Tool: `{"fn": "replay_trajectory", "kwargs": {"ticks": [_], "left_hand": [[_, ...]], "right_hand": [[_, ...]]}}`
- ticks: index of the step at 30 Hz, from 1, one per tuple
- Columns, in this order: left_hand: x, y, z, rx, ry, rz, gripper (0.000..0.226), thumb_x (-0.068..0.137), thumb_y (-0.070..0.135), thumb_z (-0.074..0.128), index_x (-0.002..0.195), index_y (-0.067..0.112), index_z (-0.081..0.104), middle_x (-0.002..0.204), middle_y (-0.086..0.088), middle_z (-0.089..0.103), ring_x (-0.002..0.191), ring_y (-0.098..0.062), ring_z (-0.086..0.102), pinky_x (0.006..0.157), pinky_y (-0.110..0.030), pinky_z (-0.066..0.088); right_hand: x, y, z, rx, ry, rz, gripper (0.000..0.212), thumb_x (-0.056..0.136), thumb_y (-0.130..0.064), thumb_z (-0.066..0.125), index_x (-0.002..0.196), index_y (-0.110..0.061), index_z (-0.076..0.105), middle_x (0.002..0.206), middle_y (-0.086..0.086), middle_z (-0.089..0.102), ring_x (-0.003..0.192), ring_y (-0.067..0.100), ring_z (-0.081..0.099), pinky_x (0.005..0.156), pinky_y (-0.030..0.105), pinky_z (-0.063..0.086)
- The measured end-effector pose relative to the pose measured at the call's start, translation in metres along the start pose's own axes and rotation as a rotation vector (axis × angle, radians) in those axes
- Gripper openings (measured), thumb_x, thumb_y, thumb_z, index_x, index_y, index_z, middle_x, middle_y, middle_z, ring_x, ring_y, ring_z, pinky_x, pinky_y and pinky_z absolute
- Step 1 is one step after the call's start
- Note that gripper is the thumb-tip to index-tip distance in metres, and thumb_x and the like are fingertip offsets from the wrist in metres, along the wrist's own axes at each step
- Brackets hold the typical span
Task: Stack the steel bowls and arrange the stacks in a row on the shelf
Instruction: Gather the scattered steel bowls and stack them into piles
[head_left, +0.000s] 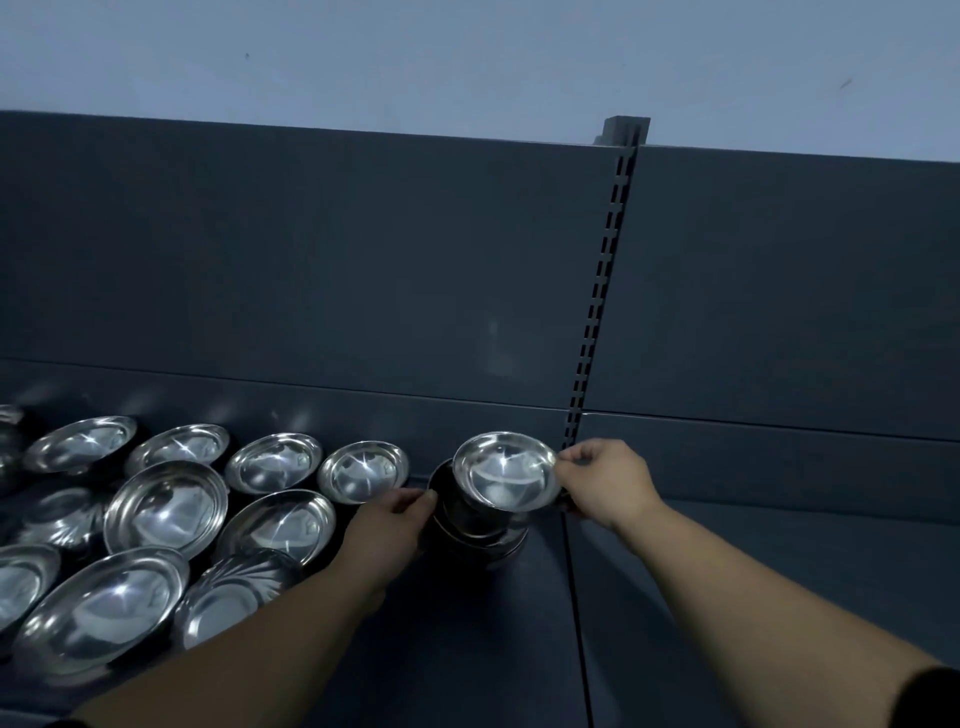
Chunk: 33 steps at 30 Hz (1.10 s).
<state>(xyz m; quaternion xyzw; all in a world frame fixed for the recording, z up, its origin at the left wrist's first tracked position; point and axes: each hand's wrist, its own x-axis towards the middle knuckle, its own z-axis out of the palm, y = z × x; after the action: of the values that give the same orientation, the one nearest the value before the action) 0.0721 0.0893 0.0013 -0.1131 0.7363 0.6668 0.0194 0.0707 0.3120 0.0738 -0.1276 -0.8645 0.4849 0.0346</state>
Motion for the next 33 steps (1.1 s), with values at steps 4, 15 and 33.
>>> {"fn": "replay_trajectory", "kwargs": {"ticks": [4, 15, 33], "left_hand": [[0.001, -0.003, -0.003, -0.024, -0.007, -0.011, 0.017, 0.092, 0.034, 0.057, 0.104, 0.026, 0.067, 0.1, 0.0, 0.072, 0.092, -0.018, 0.067, 0.082, -0.038, 0.057], [-0.004, 0.002, 0.004, -0.106, -0.105, -0.059, 0.028, 0.096, 0.036, 0.05, 0.123, 0.035, 0.056, 0.116, 0.007, 0.064, 0.105, -0.015, 0.062, 0.074, -0.033, 0.055], [0.007, 0.008, 0.049, -0.035, -0.042, -0.06, 0.034, 0.098, 0.033, 0.048, 0.131, 0.028, 0.053, 0.113, 0.001, 0.064, 0.09, -0.018, 0.067, 0.064, -0.027, 0.055]], "right_hand": [[0.005, 0.0, 0.015, 0.005, -0.024, -0.002, 0.006, 0.08, -0.017, 0.066, 0.078, -0.013, 0.07, 0.066, 0.007, 0.073, 0.06, 0.021, 0.072, 0.063, 0.036, 0.063], [-0.008, 0.025, 0.03, 0.157, -0.219, 0.138, 0.039, 0.093, -0.058, 0.044, 0.103, -0.025, 0.062, 0.097, -0.007, 0.064, 0.088, 0.015, 0.065, 0.06, 0.032, 0.059], [0.012, 0.051, 0.027, 0.282, -0.077, 0.08, 0.026, 0.098, -0.035, 0.05, 0.108, -0.02, 0.068, 0.085, 0.002, 0.074, 0.081, 0.017, 0.068, 0.089, 0.047, 0.056]]}}
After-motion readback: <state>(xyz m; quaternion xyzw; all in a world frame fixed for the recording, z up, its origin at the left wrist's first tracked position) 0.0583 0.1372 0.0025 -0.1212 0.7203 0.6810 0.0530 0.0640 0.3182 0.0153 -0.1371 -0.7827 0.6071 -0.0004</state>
